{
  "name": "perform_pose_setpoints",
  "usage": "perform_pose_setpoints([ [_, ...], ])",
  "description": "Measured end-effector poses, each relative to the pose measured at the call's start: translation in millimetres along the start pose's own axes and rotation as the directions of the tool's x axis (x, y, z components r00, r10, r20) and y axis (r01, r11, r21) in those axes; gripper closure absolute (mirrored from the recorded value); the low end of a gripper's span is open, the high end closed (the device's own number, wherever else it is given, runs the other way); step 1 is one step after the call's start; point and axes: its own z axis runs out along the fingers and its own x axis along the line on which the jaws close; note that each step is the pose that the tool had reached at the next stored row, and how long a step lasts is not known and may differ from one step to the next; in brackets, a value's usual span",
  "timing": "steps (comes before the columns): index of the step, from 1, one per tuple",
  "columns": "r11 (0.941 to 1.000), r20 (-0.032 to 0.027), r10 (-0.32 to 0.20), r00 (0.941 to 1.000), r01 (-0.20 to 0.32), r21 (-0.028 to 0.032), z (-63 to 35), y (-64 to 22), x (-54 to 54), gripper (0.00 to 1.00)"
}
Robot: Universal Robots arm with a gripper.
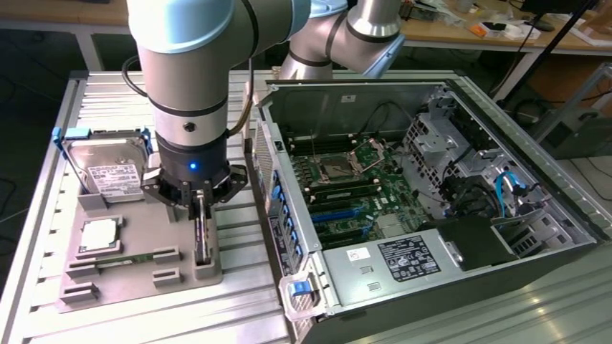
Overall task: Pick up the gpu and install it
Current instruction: 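Pick up the gpu and move the gpu toward the slot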
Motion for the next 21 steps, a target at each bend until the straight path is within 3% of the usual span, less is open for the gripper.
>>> perform_pose_setpoints([
  [6, 1.0000, -0.0001, 0.000, 1.0000, 0.000, 0.0001, -1.2, 0.0, 0.0, 0.73],
  [11, 1.0000, 0.0000, 0.000, 1.0000, 0.000, 0.0000, -23.5, 0.5, 0.6, 0.73],
  [21, 1.0000, 0.0000, 0.000, 1.0000, 0.000, 0.0000, -38.8, 0.9, 1.0, 0.73],
])
